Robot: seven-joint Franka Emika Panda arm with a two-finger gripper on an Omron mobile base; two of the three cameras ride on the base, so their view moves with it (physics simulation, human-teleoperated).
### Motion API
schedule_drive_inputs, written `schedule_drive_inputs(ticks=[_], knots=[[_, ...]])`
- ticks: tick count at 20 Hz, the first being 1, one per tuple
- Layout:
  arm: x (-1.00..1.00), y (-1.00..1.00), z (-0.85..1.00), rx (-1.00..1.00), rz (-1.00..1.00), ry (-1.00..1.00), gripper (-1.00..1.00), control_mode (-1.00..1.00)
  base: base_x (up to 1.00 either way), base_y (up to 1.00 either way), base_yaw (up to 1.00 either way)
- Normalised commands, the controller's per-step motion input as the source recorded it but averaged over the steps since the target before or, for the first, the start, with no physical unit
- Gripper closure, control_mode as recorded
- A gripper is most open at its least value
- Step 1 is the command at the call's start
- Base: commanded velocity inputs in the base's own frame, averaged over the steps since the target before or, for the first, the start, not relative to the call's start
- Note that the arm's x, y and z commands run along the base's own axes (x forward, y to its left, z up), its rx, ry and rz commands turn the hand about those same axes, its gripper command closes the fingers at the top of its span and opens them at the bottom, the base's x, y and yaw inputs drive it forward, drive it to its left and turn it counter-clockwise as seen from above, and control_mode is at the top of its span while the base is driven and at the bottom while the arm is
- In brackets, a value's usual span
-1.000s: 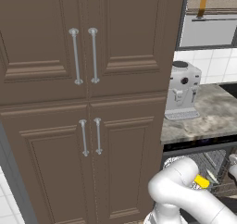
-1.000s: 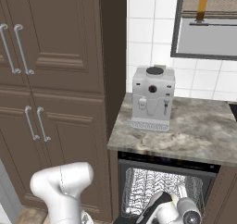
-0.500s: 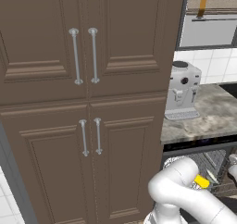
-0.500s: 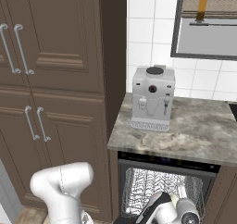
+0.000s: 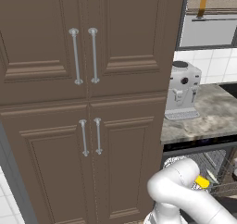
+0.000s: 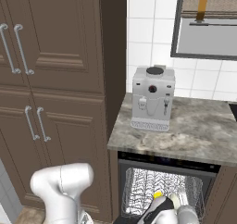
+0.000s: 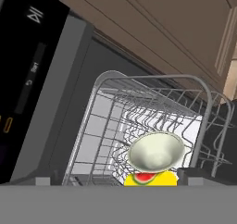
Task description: Pick up the cup and bowl from the counter, place them in the dishwasher, and close the dishwasher door.
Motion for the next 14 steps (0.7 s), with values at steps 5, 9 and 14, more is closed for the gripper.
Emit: schedule_drive_inputs(ticks=[5, 9, 14], knots=[[-0.27, -0.10, 0.03, 0.00, 0.00, -0.08, -1.00, -1.00, 0.00, 0.00, 0.00], [-0.39, -0.08, 0.15, 0.00, 0.00, -0.09, -1.00, -1.00, 0.00, 0.00, 0.00], [-0.46, -0.02, 0.20, 0.00, 0.00, -0.10, -1.00, -1.00, 0.00, 0.00, 0.00]])
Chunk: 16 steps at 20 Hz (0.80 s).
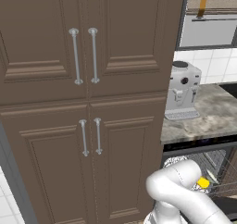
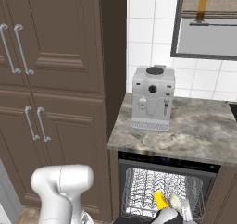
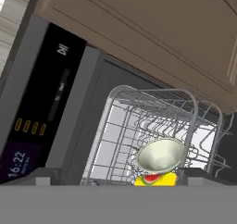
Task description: Pick up the cup and bowl from the counter, place them in the dishwasher, and close the dishwasher door.
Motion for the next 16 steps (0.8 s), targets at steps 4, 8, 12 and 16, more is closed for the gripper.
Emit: schedule_drive_inputs(ticks=[4, 8, 12, 16], knots=[[-0.49, 0.00, 0.14, 0.00, 0.00, -0.10, -1.00, -1.00, 0.00, 0.00, 0.00], [-0.49, 0.00, 0.06, 0.00, 0.00, -0.09, -1.00, -1.00, 0.00, 0.00, 0.00], [-0.58, 0.01, 0.05, 0.00, 0.01, -0.09, -1.00, -1.00, 0.00, 0.00, 0.00], [-0.57, 0.03, 0.01, 0.00, 0.00, -0.09, -1.00, -1.00, 0.00, 0.00, 0.00]])
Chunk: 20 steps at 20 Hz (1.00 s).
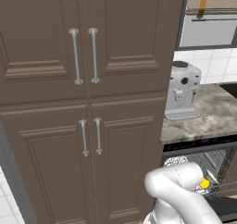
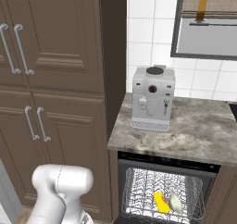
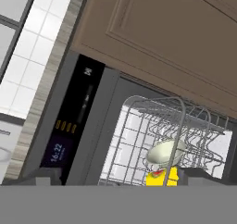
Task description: Pick up the cup and bowl from the counter, place them in the dishwasher, and close the dishwasher door.
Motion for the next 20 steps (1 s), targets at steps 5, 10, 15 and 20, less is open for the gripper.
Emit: schedule_drive_inputs(ticks=[5, 10, 15, 20], knots=[[-0.44, 0.17, 0.00, 0.00, 0.02, -0.07, -1.00, -1.00, 0.00, 0.00, 0.00], [-0.27, 0.29, -0.08, 0.00, 0.02, -0.04, -1.00, -1.00, 0.00, 0.00, 0.00], [-0.12, 0.27, -0.24, 0.00, 0.02, 0.00, -1.00, -1.00, 0.00, 0.00, 0.00], [-0.10, 0.19, -0.42, 0.00, 0.04, 0.00, -1.00, -1.00, 0.00, 0.00, 0.00]])
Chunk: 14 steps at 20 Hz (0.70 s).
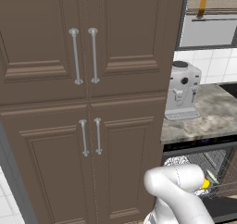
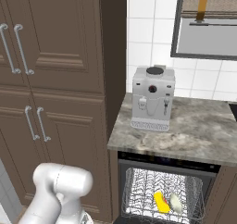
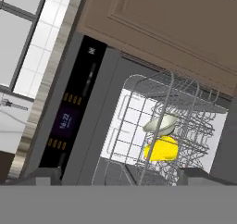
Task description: Pick up the cup and bowl from the counter, place them in the dishwasher, and close the dishwasher door.
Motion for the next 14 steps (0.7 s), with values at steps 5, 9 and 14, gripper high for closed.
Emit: schedule_drive_inputs(ticks=[5, 9, 14], knots=[[-0.19, 0.03, -0.43, 0.00, 0.04, 0.00, -1.00, -1.00, 0.00, 0.00, 0.00], [-0.24, 0.00, -0.44, 0.00, 0.05, 0.00, -1.00, -1.00, 0.00, 0.00, 0.00], [-0.05, 0.00, -0.56, 0.00, 0.03, 0.00, -1.00, -1.00, 0.00, 0.00, 0.00]])
